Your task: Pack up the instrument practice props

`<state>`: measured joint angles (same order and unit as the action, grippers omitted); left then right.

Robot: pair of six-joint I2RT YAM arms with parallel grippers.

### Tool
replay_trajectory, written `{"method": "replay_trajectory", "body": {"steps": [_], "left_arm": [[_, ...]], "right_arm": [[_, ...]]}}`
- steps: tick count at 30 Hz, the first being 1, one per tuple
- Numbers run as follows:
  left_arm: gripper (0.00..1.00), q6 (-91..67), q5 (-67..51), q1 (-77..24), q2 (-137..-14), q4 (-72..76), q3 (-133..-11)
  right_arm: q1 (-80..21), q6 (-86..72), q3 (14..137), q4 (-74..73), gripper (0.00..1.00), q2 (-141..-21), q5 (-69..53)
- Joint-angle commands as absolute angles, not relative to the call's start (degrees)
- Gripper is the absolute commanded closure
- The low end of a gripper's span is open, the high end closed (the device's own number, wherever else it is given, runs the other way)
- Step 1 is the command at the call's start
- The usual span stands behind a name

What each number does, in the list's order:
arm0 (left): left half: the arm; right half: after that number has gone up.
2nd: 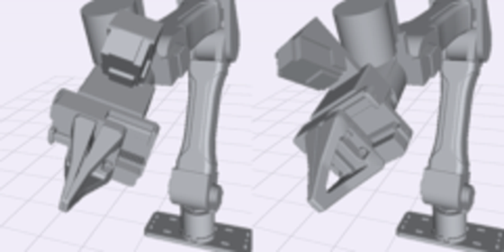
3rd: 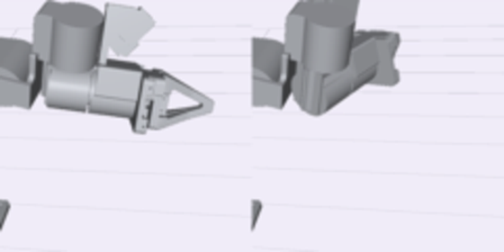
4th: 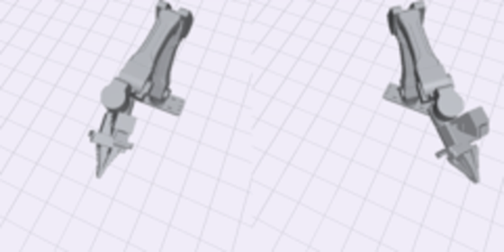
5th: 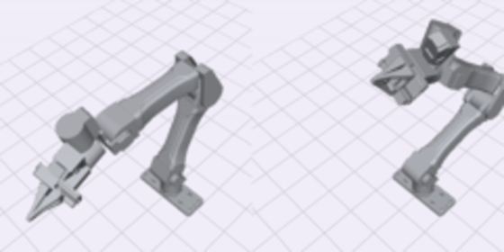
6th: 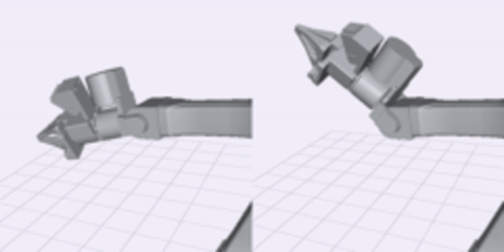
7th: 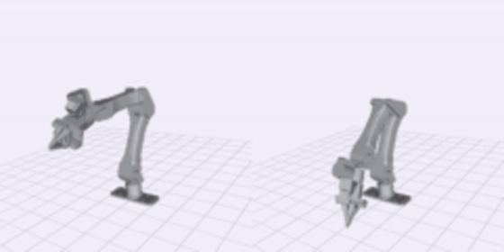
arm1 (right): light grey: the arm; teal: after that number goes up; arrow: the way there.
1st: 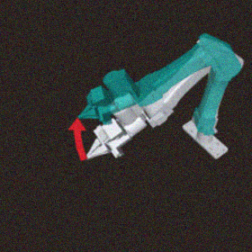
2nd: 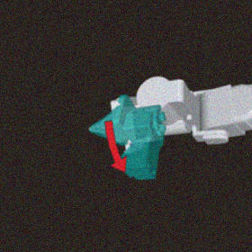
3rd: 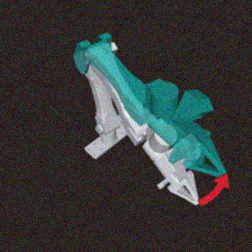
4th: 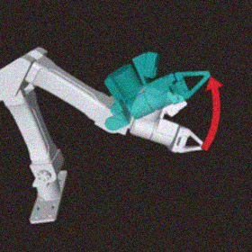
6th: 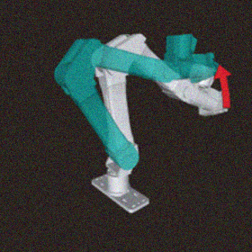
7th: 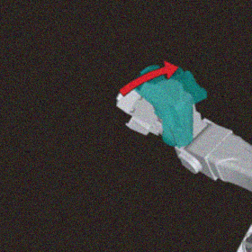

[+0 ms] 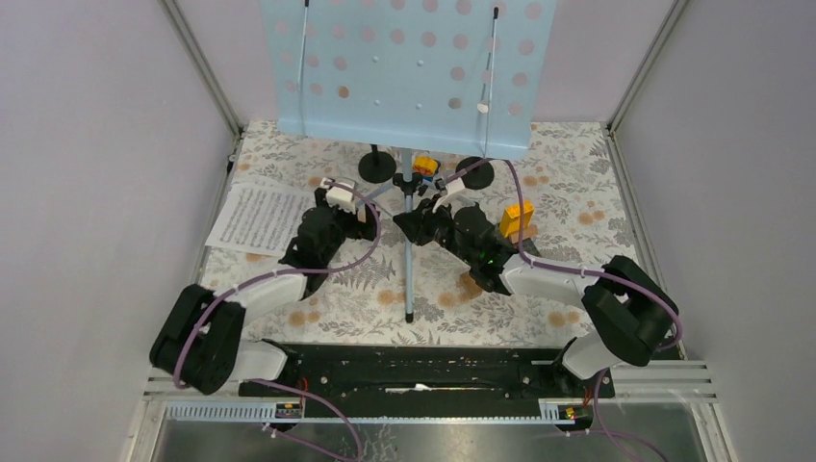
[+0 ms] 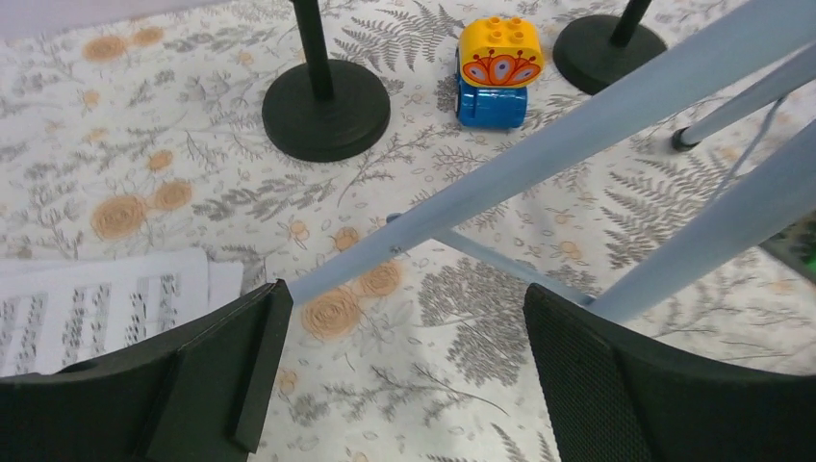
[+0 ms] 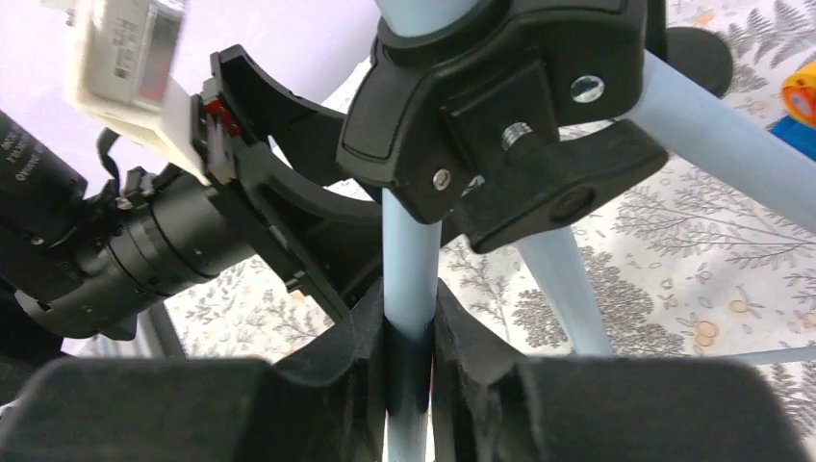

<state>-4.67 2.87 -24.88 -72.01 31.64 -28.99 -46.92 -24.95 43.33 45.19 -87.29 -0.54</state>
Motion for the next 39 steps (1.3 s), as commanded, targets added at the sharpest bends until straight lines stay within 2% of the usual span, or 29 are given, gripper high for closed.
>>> {"method": "replay_trajectory", "body": {"steps": [1,5,8,11,15,19,21,27,34,39], "left_arm": [[0.07,5.45,0.64,-25.20,-78.75,47.26,-32.07],[0.20,6.25,-9.13,-27.70,-84.83,50.48,-35.24],[0.22,6.41,-11.92,-30.41,-86.69,51.45,-35.63],[0.22,5.82,-15.30,-32.41,-86.81,54.31,-34.34],[0.17,3.95,-20.99,-32.61,-86.58,59.07,-32.82],[0.16,3.23,-25.36,-32.56,-87.56,58.48,-35.72],[0.18,2.41,-29.35,-32.61,-88.51,57.75,-38.30],[0.44,0.63,-35.94,-32.55,-90.44,55.68,-42.05],[0.61,0.11,-39.72,-32.61,-91.05,56.41,-41.09],[0.80,-2.25,-40.02,-32.59,-89.26,57.02,-37.98]], "right_arm": [[-46.87,-18.10,45.79,41.42,0.85,-85.24,6.41],[-47.34,-12.58,44.05,35.29,0.96,-79.31,9.36],[-47.45,-10.55,42.34,32.45,0.97,-75.50,11.56],[-47.44,-7.65,40.29,29.59,0.98,-71.43,13.08],[-47.39,-2.35,37.31,26.10,0.98,-66.47,12.01],[-47.44,2.34,32.04,29.31,1.00,-61.45,10.48],[-47.44,4.41,28.82,33.28,1.00,-59.19,8.78],[-47.41,9.12,28.90,33.79,1.00,-55.71,7.13],[-47.41,12.99,31.44,32.85,1.00,-54.97,4.99],[-47.45,14.32,31.56,31.25,0.98,-54.77,6.96]]}}
